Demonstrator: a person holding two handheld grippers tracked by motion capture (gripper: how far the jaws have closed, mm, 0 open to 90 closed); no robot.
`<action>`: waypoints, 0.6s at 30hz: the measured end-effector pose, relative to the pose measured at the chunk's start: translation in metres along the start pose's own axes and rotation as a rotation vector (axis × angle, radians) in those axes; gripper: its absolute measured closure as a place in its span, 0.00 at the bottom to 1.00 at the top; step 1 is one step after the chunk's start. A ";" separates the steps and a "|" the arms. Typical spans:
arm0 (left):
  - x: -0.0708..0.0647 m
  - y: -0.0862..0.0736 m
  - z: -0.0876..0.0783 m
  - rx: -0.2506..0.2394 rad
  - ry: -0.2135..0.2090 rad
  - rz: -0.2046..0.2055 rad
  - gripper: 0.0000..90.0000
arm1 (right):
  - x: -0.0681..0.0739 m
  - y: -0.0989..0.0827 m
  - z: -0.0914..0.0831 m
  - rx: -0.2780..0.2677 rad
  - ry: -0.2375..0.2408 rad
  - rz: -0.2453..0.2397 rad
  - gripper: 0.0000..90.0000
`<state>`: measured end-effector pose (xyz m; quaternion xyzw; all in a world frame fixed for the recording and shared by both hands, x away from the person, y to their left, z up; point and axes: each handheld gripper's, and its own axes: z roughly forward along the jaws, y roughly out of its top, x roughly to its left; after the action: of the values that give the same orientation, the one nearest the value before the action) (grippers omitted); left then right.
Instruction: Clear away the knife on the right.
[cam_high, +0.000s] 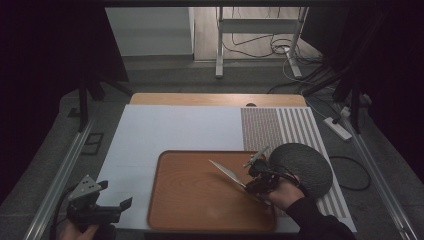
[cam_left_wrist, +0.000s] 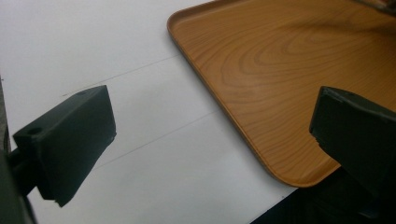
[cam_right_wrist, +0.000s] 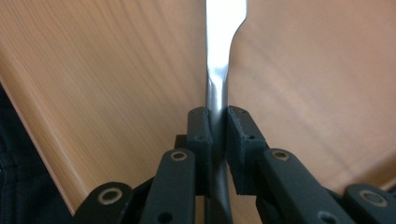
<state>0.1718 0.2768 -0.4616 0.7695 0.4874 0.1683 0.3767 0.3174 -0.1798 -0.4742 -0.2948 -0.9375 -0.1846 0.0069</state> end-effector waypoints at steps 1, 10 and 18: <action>0.000 0.000 0.000 0.000 0.000 0.001 0.01 | 0.001 -0.001 0.003 0.015 -0.002 -0.001 0.89; 0.000 0.000 0.000 0.000 0.001 0.001 0.01 | 0.006 -0.001 0.018 0.073 0.015 -0.032 0.79; -0.001 0.000 0.000 0.006 0.003 0.007 0.01 | 0.016 0.020 0.013 -0.006 0.060 -0.173 1.00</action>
<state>0.1720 0.2759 -0.4616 0.7721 0.4859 0.1693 0.3729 0.3163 -0.1508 -0.4771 -0.2070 -0.9583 -0.1960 0.0182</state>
